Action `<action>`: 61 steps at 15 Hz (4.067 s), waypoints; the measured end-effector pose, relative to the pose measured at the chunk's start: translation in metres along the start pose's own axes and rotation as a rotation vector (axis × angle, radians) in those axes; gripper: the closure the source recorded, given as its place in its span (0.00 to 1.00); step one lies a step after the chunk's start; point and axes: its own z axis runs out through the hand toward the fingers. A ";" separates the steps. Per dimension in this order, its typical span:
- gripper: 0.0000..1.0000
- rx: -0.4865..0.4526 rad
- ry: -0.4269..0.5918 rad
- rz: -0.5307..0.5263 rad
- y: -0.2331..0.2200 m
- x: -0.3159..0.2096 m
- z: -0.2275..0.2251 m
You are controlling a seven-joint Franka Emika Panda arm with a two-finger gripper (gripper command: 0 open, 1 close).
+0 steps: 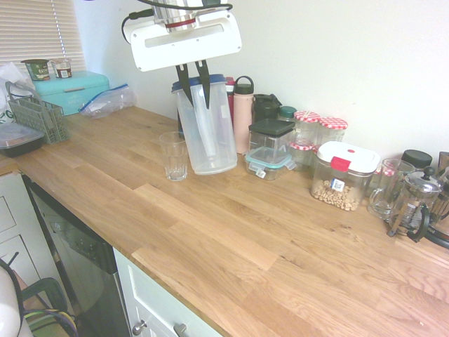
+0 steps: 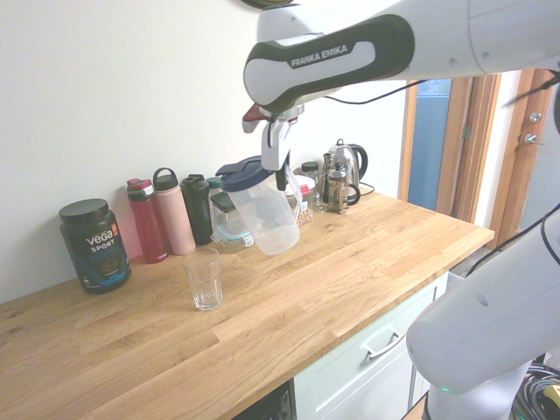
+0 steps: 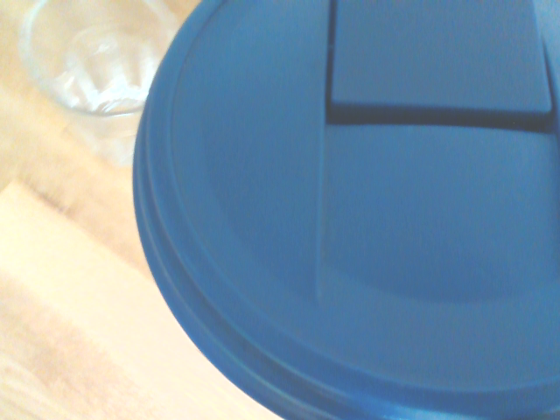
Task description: Pour me some water
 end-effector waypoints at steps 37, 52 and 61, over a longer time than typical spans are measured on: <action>1.00 -0.166 -0.036 -0.022 -0.047 0.035 -0.046; 1.00 0.100 0.006 0.812 0.147 -0.025 0.102; 1.00 0.060 0.228 1.069 0.137 -0.031 0.132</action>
